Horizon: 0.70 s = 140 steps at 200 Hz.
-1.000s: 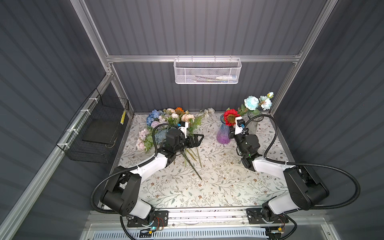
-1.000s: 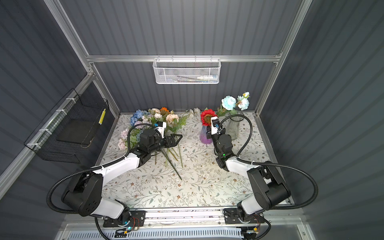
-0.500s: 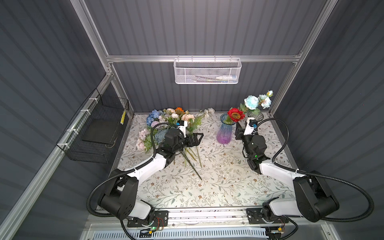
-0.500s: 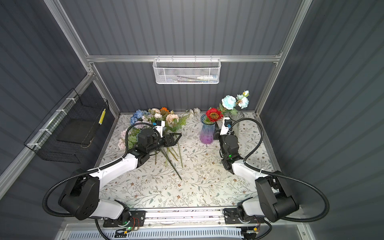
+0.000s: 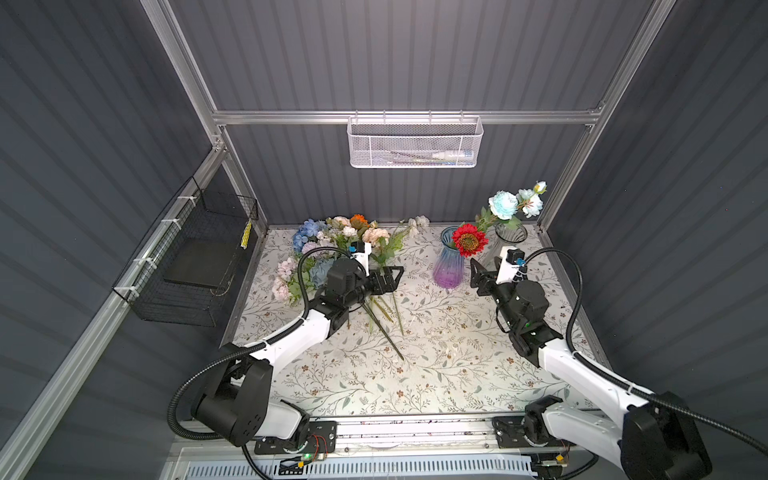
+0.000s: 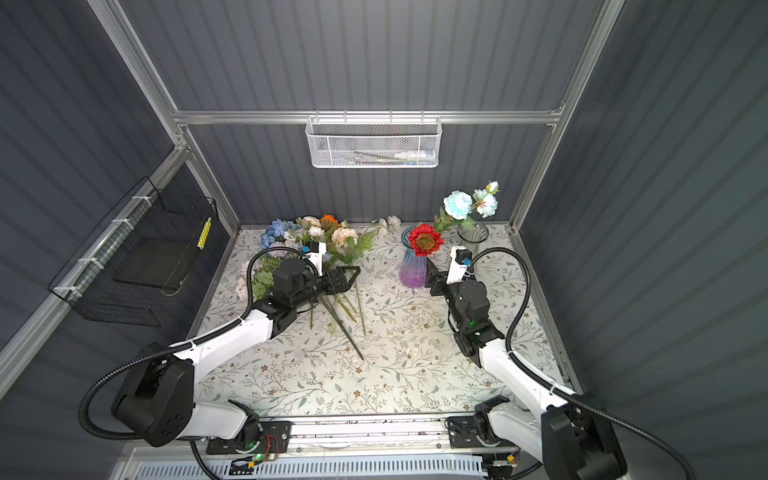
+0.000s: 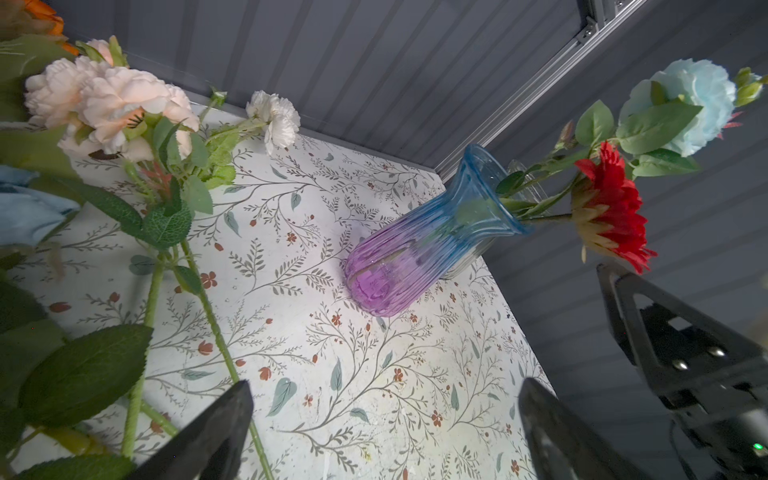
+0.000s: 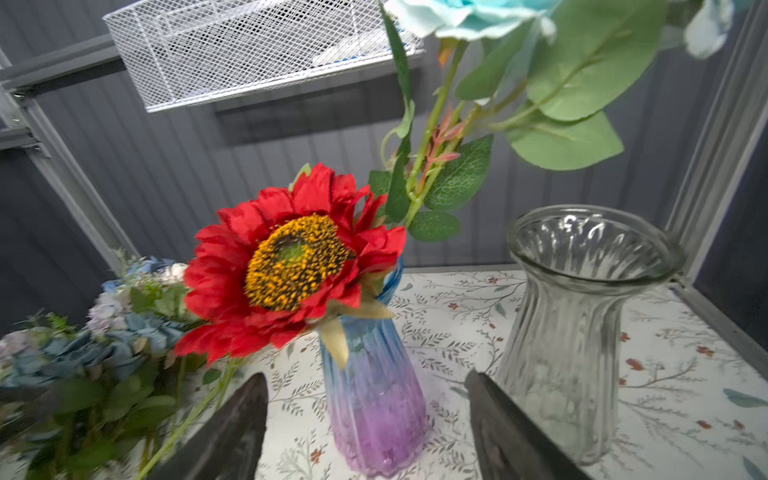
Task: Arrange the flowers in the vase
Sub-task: 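Open the right gripper and move it back to the flower pile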
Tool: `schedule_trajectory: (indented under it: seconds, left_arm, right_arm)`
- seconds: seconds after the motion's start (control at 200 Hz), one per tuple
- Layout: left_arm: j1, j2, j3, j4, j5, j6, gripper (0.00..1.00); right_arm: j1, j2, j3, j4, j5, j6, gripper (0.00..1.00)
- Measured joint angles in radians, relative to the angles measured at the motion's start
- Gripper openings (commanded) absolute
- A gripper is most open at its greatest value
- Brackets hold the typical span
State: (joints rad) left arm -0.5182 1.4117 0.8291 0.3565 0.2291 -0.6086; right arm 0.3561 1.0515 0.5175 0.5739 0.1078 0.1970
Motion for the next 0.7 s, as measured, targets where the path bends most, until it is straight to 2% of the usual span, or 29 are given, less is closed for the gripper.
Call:
schedule_trajectory:
  seconds: [0.18, 0.385, 0.545, 0.7]
  left_arm:
    - [0.0, -0.013, 0.001, -0.07, -0.049, 0.031, 1.0]
    - [0.001, -0.026, 0.001, -0.204, -0.14, 0.08, 1.0]
    - [0.003, -0.077, 0.001, -0.28, -0.218, 0.104, 1.0]
    - [0.035, -0.13, 0.0, -0.31, -0.256, 0.104, 1.0]
  right_arm:
    - [0.03, -0.049, 0.005, -0.215, -0.076, 0.094, 0.69]
    - [0.192, -0.016, 0.014, -0.319, -0.091, 0.191, 0.65]
    - [0.338, 0.159, 0.102, -0.32, -0.085, 0.254, 0.61]
    - [0.421, 0.379, 0.24, -0.307, -0.085, 0.297, 0.59]
